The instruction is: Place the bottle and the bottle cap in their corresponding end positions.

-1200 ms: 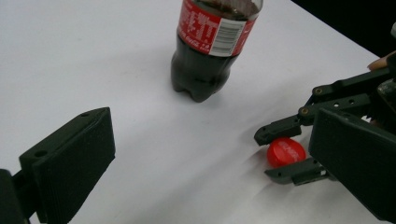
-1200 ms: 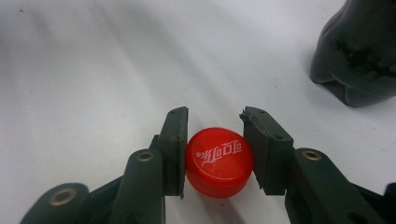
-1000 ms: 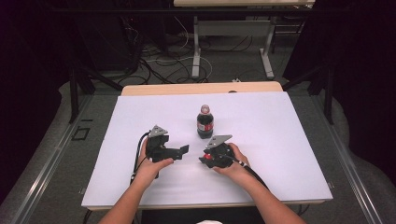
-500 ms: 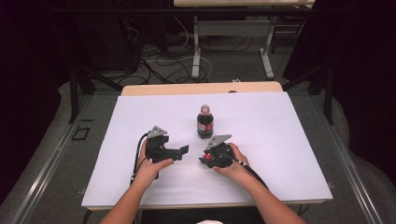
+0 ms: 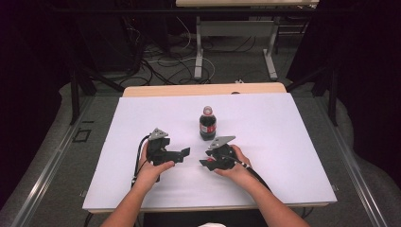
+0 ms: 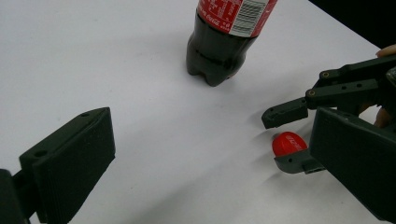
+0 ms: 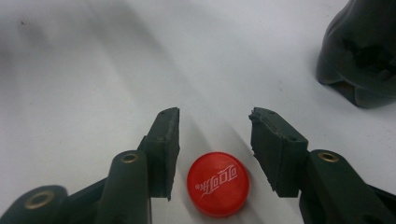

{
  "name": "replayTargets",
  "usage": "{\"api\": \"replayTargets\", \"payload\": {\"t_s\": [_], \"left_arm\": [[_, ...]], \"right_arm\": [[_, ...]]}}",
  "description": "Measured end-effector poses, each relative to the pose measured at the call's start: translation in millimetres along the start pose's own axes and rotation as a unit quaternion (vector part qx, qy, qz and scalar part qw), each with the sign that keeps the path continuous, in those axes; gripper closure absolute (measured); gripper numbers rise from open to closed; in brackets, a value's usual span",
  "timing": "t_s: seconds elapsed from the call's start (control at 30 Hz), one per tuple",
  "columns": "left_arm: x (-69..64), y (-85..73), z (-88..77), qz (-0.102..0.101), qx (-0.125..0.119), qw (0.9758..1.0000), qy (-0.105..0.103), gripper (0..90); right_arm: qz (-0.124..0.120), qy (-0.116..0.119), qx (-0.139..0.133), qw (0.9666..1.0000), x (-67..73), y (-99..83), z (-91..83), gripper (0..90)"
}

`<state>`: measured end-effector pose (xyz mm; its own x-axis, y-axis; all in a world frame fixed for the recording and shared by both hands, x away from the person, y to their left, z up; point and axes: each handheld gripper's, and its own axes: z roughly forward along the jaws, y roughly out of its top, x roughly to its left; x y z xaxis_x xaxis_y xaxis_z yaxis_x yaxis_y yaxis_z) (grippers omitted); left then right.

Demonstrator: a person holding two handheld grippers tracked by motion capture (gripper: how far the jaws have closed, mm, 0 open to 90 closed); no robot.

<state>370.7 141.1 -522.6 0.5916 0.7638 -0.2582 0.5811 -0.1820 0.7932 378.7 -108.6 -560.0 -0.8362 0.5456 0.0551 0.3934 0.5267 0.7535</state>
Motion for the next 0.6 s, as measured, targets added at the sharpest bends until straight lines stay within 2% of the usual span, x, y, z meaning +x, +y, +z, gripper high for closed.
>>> {"api": "replayTargets", "payload": {"t_s": [0.03, 0.07, 0.1, 0.17, 0.2, 0.3, 0.4, 0.43, 0.47, 0.53, 0.57, 0.6], "left_arm": [[0.0, -0.1, 0.2, -0.002, 0.0, 1.0, 0.0, 0.6], [0.3, -0.2, 0.2, -0.001, 0.0, 1.0, 0.001, 0.6], [0.7, -0.4, 0.2, 0.0, 0.0, 1.0, 0.001, 0.6], [1.5, -0.8, 0.4, -0.001, 0.001, 1.0, 0.002, 0.6], [2.2, -1.0, 0.6, 0.001, 0.0, 1.0, 0.004, 0.6], [3.4, -1.3, 0.8, -0.003, 0.001, 1.0, 0.006, 0.6], [4.8, -2.0, 0.6, -0.009, 0.002, 0.9999, 0.008, 0.6], [5.5, -2.2, 0.9, -0.009, 0.001, 0.9999, 0.008, 0.6], [6.2, -2.4, 0.8, -0.01, 0.003, 0.9999, 0.009, 0.6], [7.6, -2.9, 0.8, -0.009, 0.003, 0.9999, 0.012, 0.6], [8.0, -2.9, 0.8, -0.008, 0.004, 0.9999, 0.013, 0.6], [8.4, -2.9, 0.9, -0.007, 0.002, 0.9999, 0.014, 0.6]], "right_arm": [[0.002, -0.003, -0.009, 0.9999, -0.3, 0.1, -0.1, 49.9], [0.011, -0.003, -0.005, 0.9999, 0.0, 0.6, -2.3, 48.7], [0.013, -0.004, -0.016, 0.9998, -0.5, 0.5, -1.8, 47.4], [0.019, -0.002, -0.011, 0.9997, -2.0, 1.6, -5.4, 44.3], [0.023, -0.008, -0.019, 0.9995, -2.3, 1.5, -5.3, 42.7], [0.029, -0.015, -0.012, 0.9994, -5.3, 3.1, -9.4, 37.4], [0.039, -0.026, -0.022, 0.9987, -8.6, 3.9, -13.3, 37.3], [0.043, -0.026, -0.015, 0.9986, -10.2, 4.6, -16.5, 37.3], [0.047, -0.03, -0.025, 0.9981, -11.4, 4.6, -17.7, 37.3], [0.05, -0.029, -0.018, 0.9982, -14.6, 5.5, -23.5, 37.3], [0.053, -0.031, -0.027, 0.9977, -15.9, 5.4, -24.7, 37.2], [0.052, -0.03, -0.018, 0.998, -17.7, 6.0, -28.1, 37.0]]}}
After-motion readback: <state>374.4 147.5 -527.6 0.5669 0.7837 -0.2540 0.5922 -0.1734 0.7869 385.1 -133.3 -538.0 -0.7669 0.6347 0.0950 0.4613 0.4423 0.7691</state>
